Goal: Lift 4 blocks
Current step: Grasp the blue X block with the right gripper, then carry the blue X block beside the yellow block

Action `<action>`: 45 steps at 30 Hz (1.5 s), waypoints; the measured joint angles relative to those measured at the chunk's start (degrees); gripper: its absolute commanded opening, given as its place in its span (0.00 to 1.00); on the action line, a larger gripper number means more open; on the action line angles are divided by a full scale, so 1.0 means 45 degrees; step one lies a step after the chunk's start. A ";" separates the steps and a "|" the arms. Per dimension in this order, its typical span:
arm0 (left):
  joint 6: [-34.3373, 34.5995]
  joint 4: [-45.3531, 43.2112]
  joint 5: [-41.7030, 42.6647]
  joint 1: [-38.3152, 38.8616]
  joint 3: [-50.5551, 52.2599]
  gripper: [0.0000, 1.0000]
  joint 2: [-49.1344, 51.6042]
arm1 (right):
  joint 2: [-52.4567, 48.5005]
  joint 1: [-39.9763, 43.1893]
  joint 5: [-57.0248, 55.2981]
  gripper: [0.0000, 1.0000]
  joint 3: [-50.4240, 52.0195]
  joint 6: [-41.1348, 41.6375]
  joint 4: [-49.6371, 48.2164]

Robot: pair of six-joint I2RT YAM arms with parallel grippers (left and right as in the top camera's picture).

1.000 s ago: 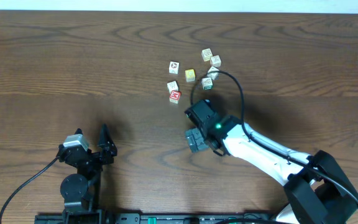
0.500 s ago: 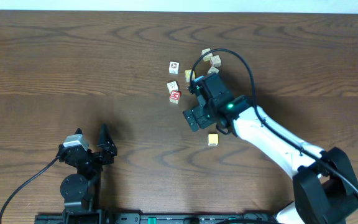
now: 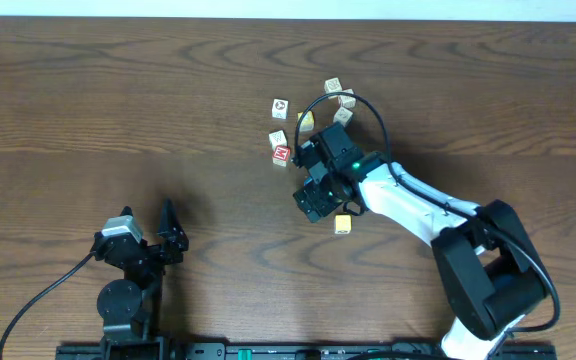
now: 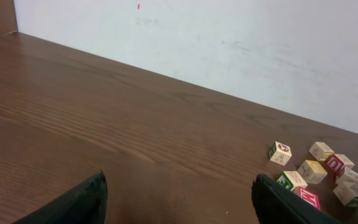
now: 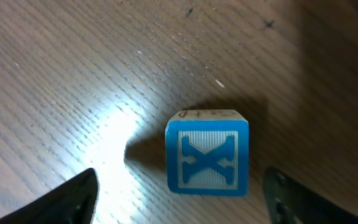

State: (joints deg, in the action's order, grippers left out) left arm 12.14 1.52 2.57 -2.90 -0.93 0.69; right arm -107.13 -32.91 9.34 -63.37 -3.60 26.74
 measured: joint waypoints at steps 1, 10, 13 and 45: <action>0.0000 0.0000 0.0000 0.0000 0.0005 0.75 0.0000 | -0.0024 0.0000 0.0019 0.75 0.0000 -0.0015 -0.0083; 0.0000 0.0000 0.0000 0.0000 0.0000 0.75 0.0000 | -0.0039 0.0000 0.0029 0.64 0.0000 -0.0151 -0.0811; 0.0000 0.0000 0.0000 0.0000 0.0000 0.75 0.0000 | -0.0039 0.0000 0.0029 0.53 0.0000 -0.0219 -0.0957; 0.0000 0.0000 0.0000 0.0000 0.0005 0.75 0.0000 | 0.0019 0.0000 -0.0665 0.17 -0.0413 0.0296 -0.0185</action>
State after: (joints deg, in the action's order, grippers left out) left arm 12.14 1.52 2.57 -2.90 -0.91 0.69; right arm -107.04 -32.91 6.35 -65.23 -2.26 25.91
